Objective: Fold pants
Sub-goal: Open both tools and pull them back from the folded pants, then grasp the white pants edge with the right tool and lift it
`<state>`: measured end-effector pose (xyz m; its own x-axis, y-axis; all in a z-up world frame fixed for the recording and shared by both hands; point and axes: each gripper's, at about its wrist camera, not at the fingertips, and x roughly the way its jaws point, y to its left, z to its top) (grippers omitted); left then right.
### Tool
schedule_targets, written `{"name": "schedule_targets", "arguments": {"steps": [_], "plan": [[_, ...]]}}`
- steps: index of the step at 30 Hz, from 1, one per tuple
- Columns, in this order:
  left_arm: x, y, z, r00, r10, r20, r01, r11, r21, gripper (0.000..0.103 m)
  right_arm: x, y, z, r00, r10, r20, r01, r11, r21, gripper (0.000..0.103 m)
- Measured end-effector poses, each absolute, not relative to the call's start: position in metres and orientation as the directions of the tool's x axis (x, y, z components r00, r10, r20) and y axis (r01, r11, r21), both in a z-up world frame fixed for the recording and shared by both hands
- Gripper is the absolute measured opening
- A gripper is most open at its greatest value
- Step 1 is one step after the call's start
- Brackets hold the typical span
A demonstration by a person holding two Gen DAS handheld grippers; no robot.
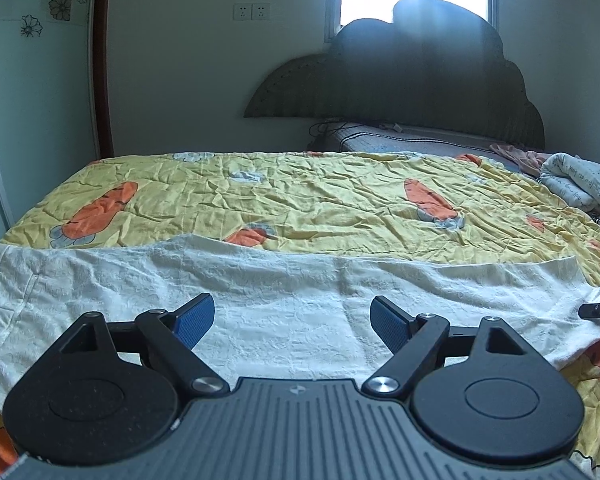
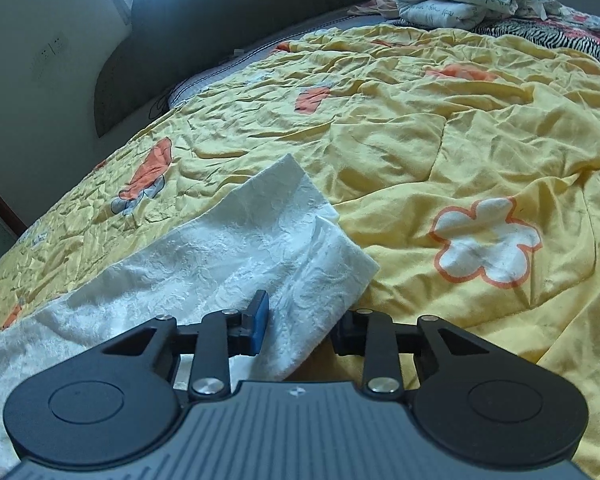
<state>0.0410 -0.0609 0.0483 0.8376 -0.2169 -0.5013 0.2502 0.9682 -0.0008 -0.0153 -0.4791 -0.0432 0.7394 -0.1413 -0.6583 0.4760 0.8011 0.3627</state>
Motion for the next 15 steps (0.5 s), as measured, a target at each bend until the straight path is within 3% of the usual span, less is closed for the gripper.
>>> {"name": "schedule_targets", "arguments": {"steps": [15], "plan": [[0.0422, -0.0683, 0.0448, 0.831, -0.231, -0.507, 0.267, 0.964, -0.001, 0.088, -0.0103, -0.4706, -0.0399, 0.723, -0.172, -0.669, 0.455, 0.847, 0.274, 0.024]]}}
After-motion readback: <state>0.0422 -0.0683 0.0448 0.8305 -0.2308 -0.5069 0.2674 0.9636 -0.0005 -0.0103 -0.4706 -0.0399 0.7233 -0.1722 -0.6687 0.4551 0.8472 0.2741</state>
